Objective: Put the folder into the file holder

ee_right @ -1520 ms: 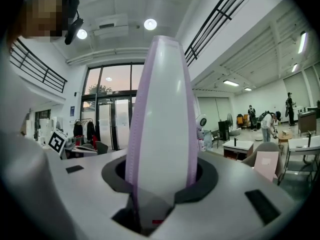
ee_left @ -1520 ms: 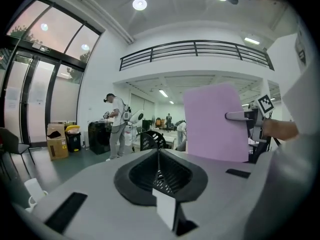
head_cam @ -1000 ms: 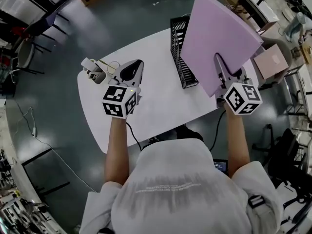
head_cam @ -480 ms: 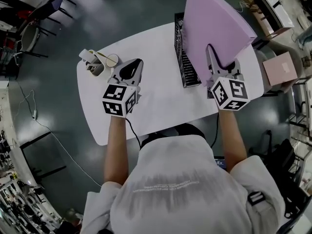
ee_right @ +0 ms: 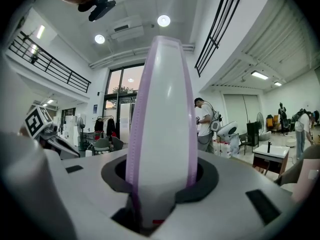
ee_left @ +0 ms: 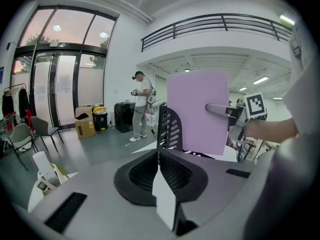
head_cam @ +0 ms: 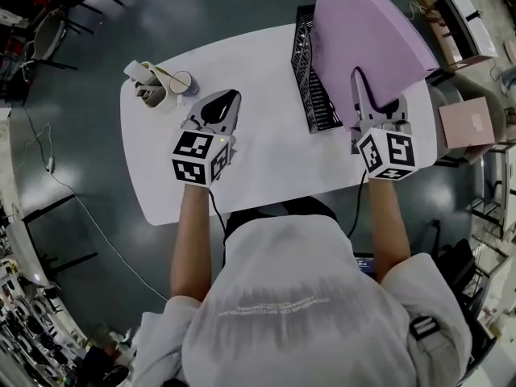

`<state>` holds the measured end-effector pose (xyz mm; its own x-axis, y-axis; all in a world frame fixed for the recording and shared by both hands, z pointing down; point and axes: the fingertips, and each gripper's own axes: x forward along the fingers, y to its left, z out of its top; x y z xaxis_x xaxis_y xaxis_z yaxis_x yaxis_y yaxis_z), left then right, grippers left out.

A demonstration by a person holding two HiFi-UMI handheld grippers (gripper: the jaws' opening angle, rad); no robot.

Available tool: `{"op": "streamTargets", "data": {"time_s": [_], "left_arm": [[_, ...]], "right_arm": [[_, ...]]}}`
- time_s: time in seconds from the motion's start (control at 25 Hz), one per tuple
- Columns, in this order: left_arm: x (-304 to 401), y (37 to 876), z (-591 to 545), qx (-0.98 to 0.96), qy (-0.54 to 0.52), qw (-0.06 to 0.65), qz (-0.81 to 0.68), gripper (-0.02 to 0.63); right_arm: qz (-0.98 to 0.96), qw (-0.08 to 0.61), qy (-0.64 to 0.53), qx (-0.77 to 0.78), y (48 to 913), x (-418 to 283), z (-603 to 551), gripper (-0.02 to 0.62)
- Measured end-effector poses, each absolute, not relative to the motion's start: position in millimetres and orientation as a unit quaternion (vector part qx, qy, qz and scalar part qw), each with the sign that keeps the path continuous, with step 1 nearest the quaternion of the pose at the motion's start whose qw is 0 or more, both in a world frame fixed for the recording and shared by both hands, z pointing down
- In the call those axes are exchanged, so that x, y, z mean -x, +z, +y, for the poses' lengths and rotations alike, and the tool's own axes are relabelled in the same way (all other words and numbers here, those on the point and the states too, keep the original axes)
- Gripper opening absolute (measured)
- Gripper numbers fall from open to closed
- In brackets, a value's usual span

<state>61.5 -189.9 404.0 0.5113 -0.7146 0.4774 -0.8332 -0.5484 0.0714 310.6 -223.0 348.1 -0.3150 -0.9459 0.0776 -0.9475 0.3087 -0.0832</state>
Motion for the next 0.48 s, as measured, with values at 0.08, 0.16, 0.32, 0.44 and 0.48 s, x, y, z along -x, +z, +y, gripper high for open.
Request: {"op": "streamTargets", "data": {"time_s": [0.08, 0.16, 0.32, 0.44, 0.48], "left_arm": [[-61, 408, -190, -0.854, 0.199, 0.151, -0.457, 0.025], [-62, 412, -189, -0.851, 0.199, 0.153, -0.461, 0.025], [-65, 420, -185, -0.846, 0.198, 0.157, -0.469, 0.025], [-62, 424, -183, -0.841, 0.196, 0.161, -0.477, 0.025], [-61, 426, -181, -0.84, 0.196, 0.163, -0.479, 0.025]], "right_arm": [[-0.81, 0.0, 0.059, -0.584, 349, -313, -227, 0.19], [-0.81, -0.008, 0.062, -0.584, 350, -313, -229, 0.19], [-0.81, -0.016, 0.057, -0.584, 354, -307, -229, 0.193], [-0.804, -0.027, 0.058, -0.591, 356, -302, -230, 0.195], [-0.803, -0.031, 0.058, -0.593, 357, -302, -230, 0.195]]}}
